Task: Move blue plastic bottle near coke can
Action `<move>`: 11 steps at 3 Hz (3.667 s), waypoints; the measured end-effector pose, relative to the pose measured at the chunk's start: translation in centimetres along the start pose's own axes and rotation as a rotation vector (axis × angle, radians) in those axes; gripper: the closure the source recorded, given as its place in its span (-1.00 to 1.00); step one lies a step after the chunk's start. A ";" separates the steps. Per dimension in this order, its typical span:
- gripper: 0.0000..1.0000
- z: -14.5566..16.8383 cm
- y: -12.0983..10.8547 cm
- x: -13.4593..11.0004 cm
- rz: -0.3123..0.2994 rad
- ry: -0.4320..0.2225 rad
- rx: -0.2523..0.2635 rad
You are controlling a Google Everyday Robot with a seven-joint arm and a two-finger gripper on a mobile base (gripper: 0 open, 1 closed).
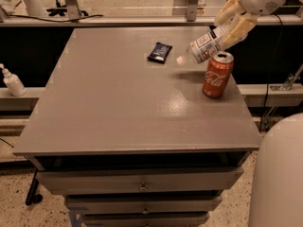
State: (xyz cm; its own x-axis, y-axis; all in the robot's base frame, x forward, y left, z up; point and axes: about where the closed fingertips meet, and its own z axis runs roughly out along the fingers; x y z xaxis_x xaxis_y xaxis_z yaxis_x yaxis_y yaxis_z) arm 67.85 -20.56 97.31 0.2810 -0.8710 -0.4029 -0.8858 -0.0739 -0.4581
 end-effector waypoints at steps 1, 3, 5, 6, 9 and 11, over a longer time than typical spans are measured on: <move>1.00 -0.8 -0.7 0.1 -0.051 0.064 0.016; 1.00 -0.9 -0.9 0.5 -0.106 0.157 0.014; 1.00 0.7 -0.7 0.4 -0.051 0.023 0.057; 1.00 1.4 0.9 1.0 -0.007 -0.060 0.052; 1.00 3.8 3.8 5.0 0.071 -0.141 0.030; 1.00 5.3 5.2 7.5 0.109 -0.145 0.012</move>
Offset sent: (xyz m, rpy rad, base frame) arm -0.0214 -0.0126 0.0091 -0.3084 -0.0891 0.0159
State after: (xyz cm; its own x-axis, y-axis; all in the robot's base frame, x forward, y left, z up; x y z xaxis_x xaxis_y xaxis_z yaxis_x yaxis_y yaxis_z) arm 67.25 -24.88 87.72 0.2349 -0.7942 -0.5604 -0.9098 0.0234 -0.4144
